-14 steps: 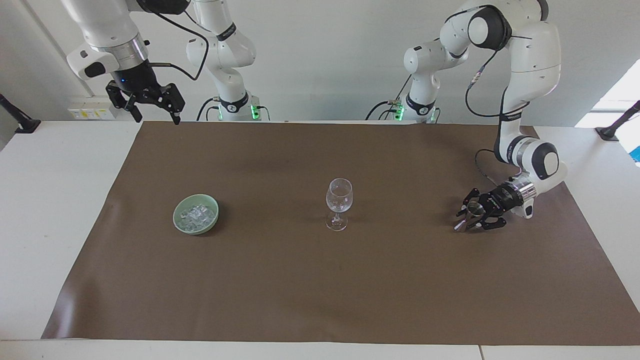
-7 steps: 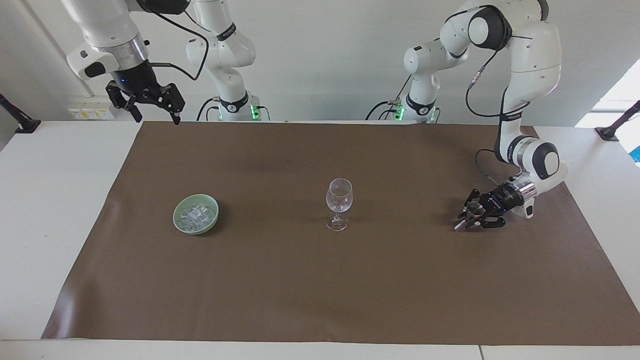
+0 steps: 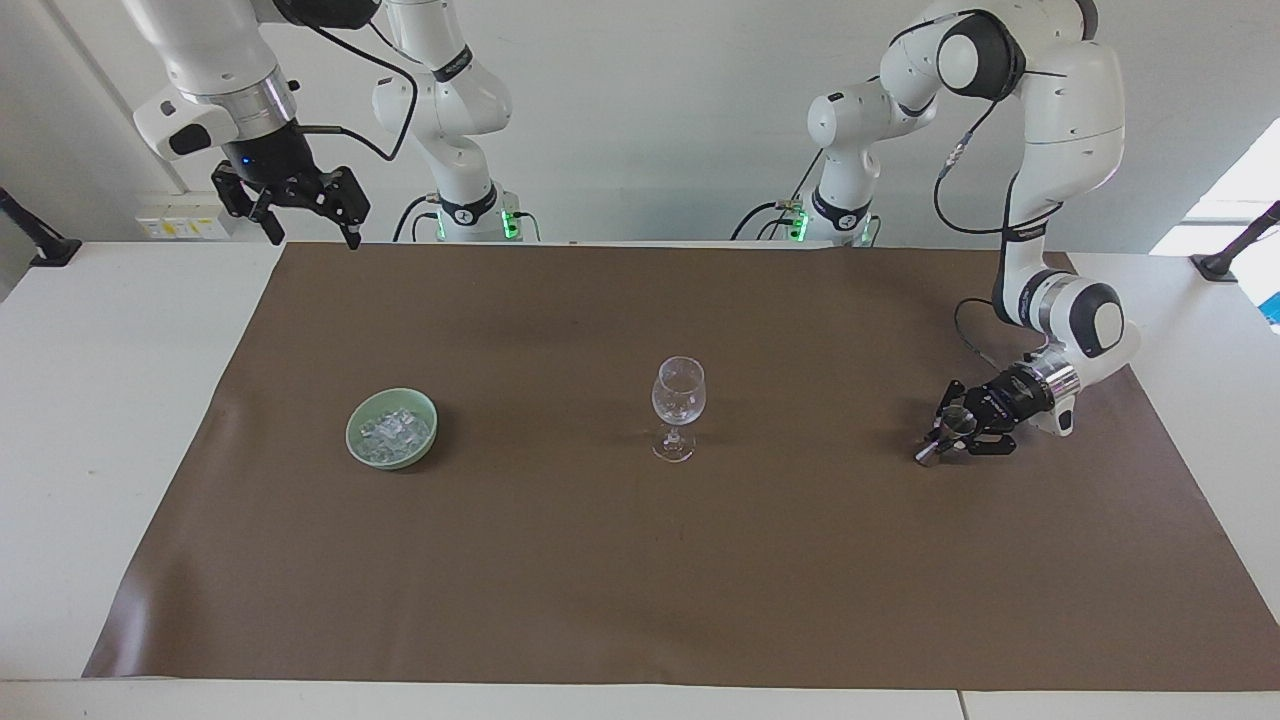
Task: Pour wine and add ice with both arms
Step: 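Lift the silver jigger with the left gripper toward the wine glass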
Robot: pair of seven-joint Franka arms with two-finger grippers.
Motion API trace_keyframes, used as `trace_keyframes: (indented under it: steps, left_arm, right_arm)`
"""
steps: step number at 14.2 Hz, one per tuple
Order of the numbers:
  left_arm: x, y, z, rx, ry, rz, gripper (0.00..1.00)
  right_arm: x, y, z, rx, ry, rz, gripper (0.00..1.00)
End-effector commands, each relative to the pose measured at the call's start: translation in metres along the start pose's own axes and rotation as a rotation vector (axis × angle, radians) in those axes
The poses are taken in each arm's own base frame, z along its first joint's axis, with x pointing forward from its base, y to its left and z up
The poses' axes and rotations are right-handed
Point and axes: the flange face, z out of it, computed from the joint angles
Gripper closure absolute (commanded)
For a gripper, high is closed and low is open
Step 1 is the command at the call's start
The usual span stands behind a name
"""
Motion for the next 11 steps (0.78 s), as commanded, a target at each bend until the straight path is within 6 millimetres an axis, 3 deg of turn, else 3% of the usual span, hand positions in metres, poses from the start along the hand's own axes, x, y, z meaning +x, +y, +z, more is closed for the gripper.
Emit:
trace_keyframes:
  steps: [1, 4, 8, 11]
  left_arm:
    - [-0.014, 0.006, -0.001, -0.005, -0.027, -0.001, 1.0]
    - [-0.026, 0.01, -0.001, 0.004, -0.043, 0.027, 1.0]
    - [-0.063, 0.016, 0.011, 0.034, -0.056, 0.075, 1.0]
    - [-0.079, 0.017, 0.017, 0.043, -0.054, 0.071, 1.0]
  right_arm:
    - [-0.009, 0.001, -0.001, 0.017, -0.004, -0.022, 0.0]
    - [-0.009, 0.002, -0.001, 0.017, -0.004, -0.02, 0.0]
    - [-0.009, 0.001, -0.001, 0.017, -0.004, -0.022, 0.0]
    - [-0.009, 0.002, -0.001, 0.017, -0.004, -0.02, 0.0]
